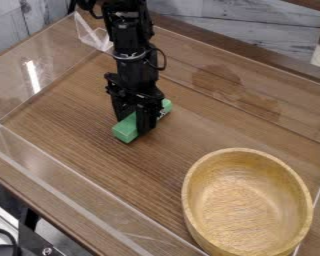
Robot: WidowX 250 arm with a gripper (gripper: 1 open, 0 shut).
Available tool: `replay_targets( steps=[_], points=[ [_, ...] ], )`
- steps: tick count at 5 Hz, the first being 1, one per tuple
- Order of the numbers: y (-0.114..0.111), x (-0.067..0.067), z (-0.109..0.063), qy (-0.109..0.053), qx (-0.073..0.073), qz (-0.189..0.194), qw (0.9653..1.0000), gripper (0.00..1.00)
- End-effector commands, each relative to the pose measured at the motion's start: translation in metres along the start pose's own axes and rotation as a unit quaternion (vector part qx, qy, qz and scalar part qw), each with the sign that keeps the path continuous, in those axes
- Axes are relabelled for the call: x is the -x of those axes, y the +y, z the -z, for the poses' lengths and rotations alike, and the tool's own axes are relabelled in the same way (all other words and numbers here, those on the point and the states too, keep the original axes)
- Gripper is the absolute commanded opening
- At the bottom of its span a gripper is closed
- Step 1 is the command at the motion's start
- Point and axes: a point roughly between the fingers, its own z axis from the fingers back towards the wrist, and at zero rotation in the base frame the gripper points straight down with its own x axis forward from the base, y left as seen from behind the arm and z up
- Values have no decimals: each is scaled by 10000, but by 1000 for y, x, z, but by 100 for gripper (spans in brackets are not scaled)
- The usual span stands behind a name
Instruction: Put the green block in the brown bowl
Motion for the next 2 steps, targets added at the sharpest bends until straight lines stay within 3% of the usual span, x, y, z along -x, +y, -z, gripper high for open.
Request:
replay_targets(
  steps=[1,2],
  points=[
    [-6,-1,-29,-166,-89,-16,9998,0],
    [-12,5,-36,-11,-13,-82,10000,0]
  ],
)
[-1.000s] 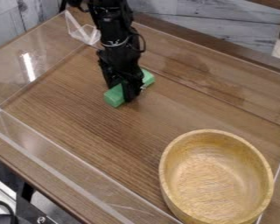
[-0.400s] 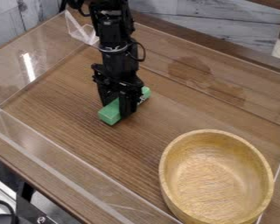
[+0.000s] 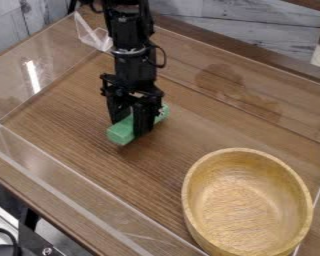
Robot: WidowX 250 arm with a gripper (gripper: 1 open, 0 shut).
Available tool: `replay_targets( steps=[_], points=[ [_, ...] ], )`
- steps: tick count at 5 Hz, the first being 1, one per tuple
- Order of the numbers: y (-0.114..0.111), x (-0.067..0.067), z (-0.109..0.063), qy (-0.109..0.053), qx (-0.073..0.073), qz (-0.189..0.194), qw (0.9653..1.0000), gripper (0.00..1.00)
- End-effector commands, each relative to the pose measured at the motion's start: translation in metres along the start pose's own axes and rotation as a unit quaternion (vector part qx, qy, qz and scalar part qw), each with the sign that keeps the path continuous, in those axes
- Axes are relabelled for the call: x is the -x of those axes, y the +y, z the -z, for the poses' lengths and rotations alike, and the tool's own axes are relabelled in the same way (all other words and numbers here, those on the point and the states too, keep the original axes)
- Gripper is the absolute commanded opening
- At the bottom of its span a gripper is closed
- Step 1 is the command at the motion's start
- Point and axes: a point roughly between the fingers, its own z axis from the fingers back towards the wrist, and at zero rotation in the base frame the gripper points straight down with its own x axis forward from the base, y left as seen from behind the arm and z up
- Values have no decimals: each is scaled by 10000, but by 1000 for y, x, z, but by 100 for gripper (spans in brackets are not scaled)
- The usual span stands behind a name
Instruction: Put the green block in the brown bowl
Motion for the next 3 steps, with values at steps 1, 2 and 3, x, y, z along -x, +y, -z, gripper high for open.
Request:
replay_targets(
  steps=[1,2,3],
  points=[
    [-11,-1,-33,-269,-103,46,9996,0],
    [-29,7,-49,-245,-64,99,9996,0],
    [-59,14,-67,-258,-88,294,9992,0]
  ],
)
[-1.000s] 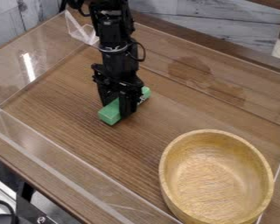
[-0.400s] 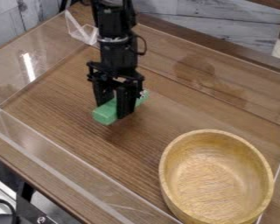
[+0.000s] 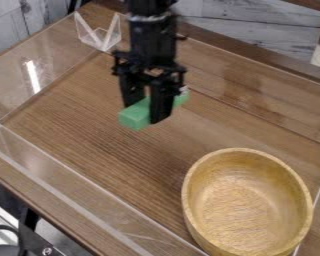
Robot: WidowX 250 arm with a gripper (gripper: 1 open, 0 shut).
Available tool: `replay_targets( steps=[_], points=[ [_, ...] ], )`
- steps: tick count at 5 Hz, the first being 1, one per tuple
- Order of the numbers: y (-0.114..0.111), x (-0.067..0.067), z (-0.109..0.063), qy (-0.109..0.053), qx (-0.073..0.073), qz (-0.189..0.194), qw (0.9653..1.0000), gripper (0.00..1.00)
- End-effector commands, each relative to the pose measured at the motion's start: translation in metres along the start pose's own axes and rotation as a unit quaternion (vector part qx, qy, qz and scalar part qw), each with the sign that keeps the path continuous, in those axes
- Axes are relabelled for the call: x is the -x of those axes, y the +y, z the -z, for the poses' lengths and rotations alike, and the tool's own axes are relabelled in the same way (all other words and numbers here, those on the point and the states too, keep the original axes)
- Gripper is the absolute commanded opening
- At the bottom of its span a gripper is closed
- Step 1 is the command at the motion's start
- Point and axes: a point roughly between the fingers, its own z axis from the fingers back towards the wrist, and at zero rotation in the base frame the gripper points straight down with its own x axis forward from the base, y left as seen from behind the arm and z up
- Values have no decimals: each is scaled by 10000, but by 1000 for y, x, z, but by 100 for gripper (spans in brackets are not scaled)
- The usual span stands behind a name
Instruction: Put the green block in the brown bowl
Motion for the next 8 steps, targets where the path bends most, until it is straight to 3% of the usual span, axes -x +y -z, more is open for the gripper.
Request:
replay_targets(
  steps=[1,2,3,4,5,8],
  points=[
    [-57,5,-27,-305,-199,551,9978,0],
    [-114,37,-15,-175,-381,1533,9873,0],
    [-164,38,4,-134,-590,2177,9741,0],
    [-169,30,20,-229,-705,2350,9692,0],
    [-160,33,16,-369,-698,2117,9741,0],
    [-140,33,17,-651,-613,1858,9785,0]
  ],
)
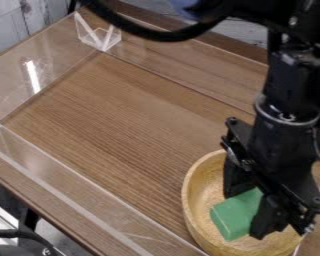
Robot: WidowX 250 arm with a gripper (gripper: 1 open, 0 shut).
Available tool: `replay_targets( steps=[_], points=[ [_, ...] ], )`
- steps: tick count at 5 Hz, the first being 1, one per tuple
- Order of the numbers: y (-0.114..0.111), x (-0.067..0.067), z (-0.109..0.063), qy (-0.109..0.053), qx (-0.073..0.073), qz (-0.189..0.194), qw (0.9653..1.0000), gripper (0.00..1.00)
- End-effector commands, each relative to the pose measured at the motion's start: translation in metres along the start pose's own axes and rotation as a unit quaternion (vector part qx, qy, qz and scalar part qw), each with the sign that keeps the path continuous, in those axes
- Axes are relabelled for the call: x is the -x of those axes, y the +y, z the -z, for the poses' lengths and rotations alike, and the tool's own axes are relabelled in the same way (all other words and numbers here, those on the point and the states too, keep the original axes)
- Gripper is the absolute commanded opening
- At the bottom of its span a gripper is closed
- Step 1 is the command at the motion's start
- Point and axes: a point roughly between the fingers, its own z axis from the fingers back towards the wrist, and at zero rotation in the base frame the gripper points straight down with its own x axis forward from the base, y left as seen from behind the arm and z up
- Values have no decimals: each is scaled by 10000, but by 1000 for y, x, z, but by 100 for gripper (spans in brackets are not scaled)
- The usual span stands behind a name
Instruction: Put the green block in the brown bowl
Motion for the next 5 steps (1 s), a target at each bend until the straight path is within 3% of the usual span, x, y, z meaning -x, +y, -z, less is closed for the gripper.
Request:
replay_targets(
  steps=[1,5],
  points=[
    [3,-4,-13,-388,-4,-12,9992,0],
    [20,-7,-10,-553,58,-220,9982,0]
  ],
)
